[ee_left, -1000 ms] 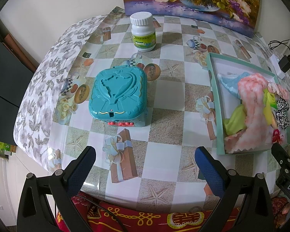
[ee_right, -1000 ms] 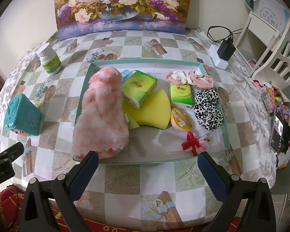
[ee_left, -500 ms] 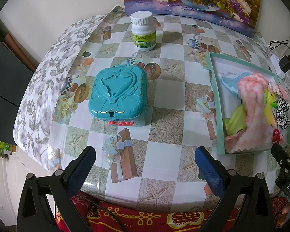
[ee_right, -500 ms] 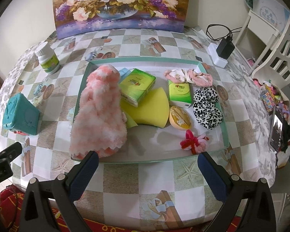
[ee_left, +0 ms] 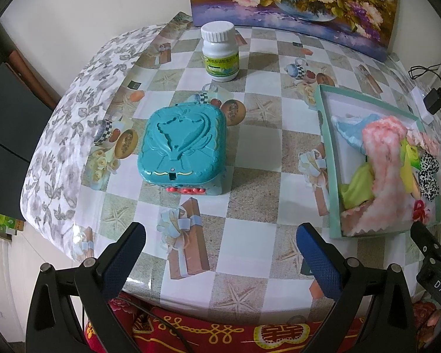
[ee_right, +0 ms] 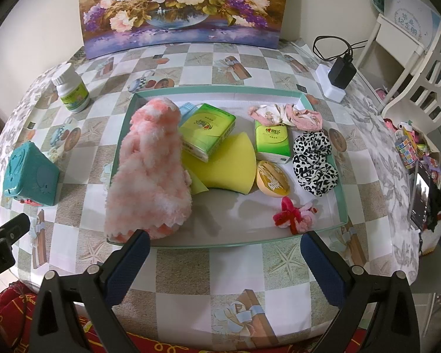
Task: Organize soft objects
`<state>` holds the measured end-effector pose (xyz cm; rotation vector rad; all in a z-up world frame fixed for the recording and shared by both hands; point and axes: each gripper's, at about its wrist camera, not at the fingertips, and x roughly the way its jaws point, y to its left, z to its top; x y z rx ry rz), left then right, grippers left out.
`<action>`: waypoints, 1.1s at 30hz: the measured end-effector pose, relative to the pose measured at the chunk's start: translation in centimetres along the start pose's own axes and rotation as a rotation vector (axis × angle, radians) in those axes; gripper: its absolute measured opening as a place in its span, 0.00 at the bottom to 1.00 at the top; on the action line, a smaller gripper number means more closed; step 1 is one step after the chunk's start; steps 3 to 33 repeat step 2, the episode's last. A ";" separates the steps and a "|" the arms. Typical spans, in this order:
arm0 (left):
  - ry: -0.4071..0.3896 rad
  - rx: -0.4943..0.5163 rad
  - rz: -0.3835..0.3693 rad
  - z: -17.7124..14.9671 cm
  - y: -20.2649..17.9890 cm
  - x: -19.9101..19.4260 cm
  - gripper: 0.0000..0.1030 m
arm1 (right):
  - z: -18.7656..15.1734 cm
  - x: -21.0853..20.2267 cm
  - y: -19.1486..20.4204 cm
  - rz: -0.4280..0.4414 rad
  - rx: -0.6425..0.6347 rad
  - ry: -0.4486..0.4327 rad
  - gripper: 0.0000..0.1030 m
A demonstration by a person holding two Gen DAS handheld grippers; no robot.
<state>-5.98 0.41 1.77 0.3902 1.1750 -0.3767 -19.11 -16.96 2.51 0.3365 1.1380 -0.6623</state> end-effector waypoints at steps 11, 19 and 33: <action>0.007 0.002 -0.002 0.1 0.0 0.1 0.99 | 0.0 0.0 0.0 0.000 0.000 0.000 1.00; 0.007 0.002 -0.002 0.1 0.0 0.1 0.99 | 0.0 0.0 0.0 0.000 0.000 0.000 1.00; 0.007 0.002 -0.002 0.1 0.0 0.1 0.99 | 0.0 0.0 0.0 0.000 0.000 0.000 1.00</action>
